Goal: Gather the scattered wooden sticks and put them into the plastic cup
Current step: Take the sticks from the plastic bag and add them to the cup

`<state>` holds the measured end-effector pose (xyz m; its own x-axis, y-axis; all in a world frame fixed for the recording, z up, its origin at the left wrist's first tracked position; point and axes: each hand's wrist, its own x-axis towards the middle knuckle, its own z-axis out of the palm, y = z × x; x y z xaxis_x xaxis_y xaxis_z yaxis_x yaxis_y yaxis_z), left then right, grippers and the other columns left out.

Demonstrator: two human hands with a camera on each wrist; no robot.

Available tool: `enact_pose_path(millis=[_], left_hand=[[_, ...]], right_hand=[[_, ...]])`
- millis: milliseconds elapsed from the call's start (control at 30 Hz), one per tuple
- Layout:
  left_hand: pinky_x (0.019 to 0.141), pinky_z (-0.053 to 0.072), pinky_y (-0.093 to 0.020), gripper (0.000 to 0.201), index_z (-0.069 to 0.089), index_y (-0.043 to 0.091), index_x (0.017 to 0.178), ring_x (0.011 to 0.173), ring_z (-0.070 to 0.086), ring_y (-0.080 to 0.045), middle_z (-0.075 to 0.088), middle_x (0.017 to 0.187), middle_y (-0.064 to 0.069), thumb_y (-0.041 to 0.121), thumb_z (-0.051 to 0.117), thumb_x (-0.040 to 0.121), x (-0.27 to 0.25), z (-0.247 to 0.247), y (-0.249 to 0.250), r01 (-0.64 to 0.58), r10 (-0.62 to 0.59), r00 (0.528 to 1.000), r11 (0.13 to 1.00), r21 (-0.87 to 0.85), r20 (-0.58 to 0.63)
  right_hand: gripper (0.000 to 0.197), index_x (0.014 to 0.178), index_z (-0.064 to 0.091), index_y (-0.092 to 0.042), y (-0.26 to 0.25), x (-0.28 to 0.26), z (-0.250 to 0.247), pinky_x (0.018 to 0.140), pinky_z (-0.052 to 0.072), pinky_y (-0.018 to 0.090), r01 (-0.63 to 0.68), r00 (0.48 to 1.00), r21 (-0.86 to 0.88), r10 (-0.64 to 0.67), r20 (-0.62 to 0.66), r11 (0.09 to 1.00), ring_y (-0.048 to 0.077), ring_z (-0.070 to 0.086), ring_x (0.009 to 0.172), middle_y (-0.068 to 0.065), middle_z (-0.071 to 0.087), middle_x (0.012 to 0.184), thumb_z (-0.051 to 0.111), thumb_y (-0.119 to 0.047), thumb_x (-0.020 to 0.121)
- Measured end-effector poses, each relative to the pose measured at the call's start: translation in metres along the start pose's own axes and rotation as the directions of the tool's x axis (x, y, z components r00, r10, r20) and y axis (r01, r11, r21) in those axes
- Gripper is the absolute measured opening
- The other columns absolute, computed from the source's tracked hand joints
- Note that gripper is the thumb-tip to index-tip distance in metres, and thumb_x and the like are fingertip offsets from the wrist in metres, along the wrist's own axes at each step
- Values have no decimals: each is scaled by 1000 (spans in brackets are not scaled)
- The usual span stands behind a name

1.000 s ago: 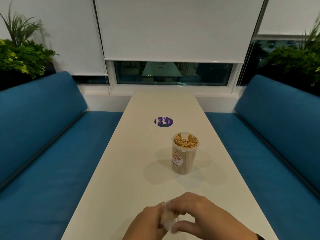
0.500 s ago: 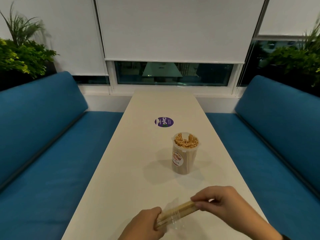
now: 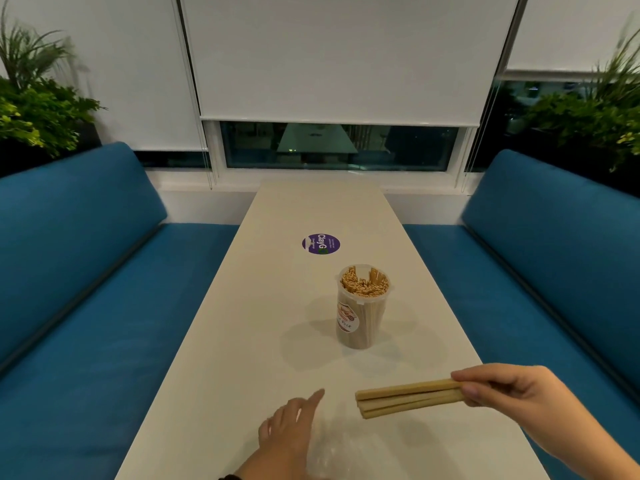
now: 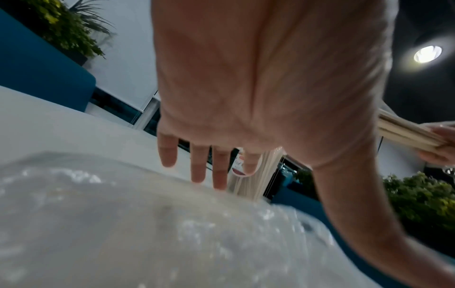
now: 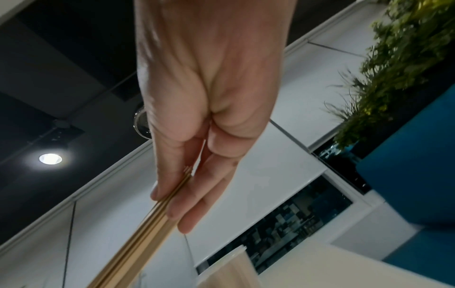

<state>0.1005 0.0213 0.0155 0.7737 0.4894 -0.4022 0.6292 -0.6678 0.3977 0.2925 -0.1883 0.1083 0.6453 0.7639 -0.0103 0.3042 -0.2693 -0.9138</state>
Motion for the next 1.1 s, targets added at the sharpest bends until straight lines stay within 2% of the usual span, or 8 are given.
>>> enact_pose_path(millis=[167, 267, 400, 567, 667, 867, 1000, 1100], left_hand=[[109, 23, -20, 102, 2, 60, 130, 128, 23, 14, 20, 134, 33, 75, 66, 52, -31, -44, 11, -336, 313, 941, 815, -473, -129], [103, 33, -14, 83, 23, 58, 128, 116, 37, 18, 34, 125, 38, 68, 69, 60, -37, -57, 19, -414, 378, 910, 842, -347, -170], [84, 51, -29, 27, 58, 31, 96, 82, 61, -2, 66, 92, 11, 51, 64, 79, -33, -59, 24, -406, 387, 914, 877, -259, -121], [53, 42, -14, 17, 56, 22, 78, 46, 49, -1, 53, 49, 13, 35, 59, 88, -30, -62, 29, -405, 318, 913, 767, -498, -254], [54, 38, -14, 20, 56, 17, 78, 48, 44, -2, 49, 53, 12, 35, 58, 89, -22, -67, 36, -455, 331, 888, 737, -500, -320], [51, 38, -10, 20, 56, 40, 70, 46, 48, 3, 54, 54, 15, 34, 58, 89, 4, -78, 55, -468, 374, 882, 757, -455, -286], [56, 44, -13, 7, 60, 34, 89, 57, 54, 2, 61, 71, 13, 40, 62, 85, 28, -87, 63, -482, 363, 870, 771, -417, -334], [73, 46, -16, 39, 53, 32, 110, 88, 58, -3, 61, 101, 11, 45, 69, 77, 52, -99, 64, -477, 349, 863, 802, -360, -366]], right_hand=[[17, 73, 79, -30, -13, 10, 28, 68, 52, 11, 57, 993, -21, -54, 109, 998, 12, 71, 72, -2, 76, 78, 75, -14, 69], [21, 75, 78, -36, -30, 15, 44, 70, 53, 14, 129, 969, -55, -114, 220, 990, 7, 69, 73, -8, 75, 84, 75, -16, 72], [20, 83, 75, -35, -50, 23, 59, 69, 51, 12, 240, 934, -104, -200, 296, 965, 1, 67, 75, -16, 73, 86, 73, -16, 76], [52, 116, 55, -43, -60, 33, 75, 81, 55, 23, 193, 968, 169, -215, 127, 967, 8, 64, 94, -16, 67, 102, 75, -31, 70], [58, 117, 51, -44, -54, 43, 90, 66, 50, 20, 68, 993, 215, -87, 80, 974, 5, 60, 79, -14, 62, 94, 74, -50, 65], [28, 69, 69, -7, -57, 62, 94, 43, 36, 17, 21, 996, 301, -46, 79, 953, 11, 40, 43, 19, 52, 63, 69, -32, 80], [27, 78, 67, 5, -62, 86, 82, 39, 36, 15, 73, 997, 235, -80, 18, 969, 8, 44, 38, 13, 54, 54, 65, -21, 85], [30, 79, 66, 8, -66, 111, 68, 38, 35, 15, 104, 993, 205, -89, -82, 973, 8, 42, 36, 5, 51, 47, 65, -21, 85]])
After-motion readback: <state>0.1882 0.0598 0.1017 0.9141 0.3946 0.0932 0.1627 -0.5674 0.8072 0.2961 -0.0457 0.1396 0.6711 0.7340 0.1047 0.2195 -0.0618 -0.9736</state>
